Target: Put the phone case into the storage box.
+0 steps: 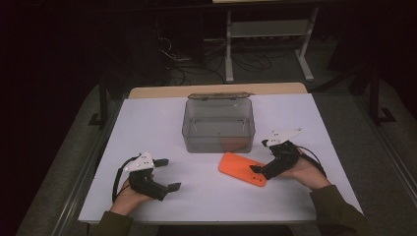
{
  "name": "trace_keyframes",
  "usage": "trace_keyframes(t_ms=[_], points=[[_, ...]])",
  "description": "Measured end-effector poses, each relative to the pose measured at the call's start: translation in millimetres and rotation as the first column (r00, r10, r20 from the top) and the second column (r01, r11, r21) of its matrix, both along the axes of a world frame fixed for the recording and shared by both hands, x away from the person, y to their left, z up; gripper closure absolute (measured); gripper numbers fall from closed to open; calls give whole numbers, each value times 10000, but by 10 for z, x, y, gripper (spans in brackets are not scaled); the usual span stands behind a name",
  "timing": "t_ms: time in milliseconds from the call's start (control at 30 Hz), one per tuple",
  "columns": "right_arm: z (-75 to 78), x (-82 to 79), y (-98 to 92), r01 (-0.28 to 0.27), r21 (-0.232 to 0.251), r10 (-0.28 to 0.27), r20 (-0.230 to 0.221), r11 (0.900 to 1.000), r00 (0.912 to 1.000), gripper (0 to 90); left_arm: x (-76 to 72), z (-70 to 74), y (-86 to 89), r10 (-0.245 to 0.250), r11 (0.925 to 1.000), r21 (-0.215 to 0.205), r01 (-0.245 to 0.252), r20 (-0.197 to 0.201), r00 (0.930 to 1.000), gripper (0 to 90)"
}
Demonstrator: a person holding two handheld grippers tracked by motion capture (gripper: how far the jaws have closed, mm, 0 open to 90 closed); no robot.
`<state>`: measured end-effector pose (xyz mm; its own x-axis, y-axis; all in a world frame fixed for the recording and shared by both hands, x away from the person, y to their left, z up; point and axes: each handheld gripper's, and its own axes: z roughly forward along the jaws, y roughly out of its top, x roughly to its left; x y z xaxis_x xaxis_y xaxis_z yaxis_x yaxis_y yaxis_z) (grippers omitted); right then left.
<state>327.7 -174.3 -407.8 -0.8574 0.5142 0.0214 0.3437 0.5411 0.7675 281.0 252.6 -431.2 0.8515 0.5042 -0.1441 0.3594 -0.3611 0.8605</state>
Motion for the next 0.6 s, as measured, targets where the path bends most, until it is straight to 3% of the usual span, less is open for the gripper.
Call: trace_keyframes(t_ms=[600], points=[[8, 53, 138, -729, -1098, 691, -380, 9913, 9969, 0, 4, -1, -5, -40, 10000, 18, 40, 9, 10000, 0]])
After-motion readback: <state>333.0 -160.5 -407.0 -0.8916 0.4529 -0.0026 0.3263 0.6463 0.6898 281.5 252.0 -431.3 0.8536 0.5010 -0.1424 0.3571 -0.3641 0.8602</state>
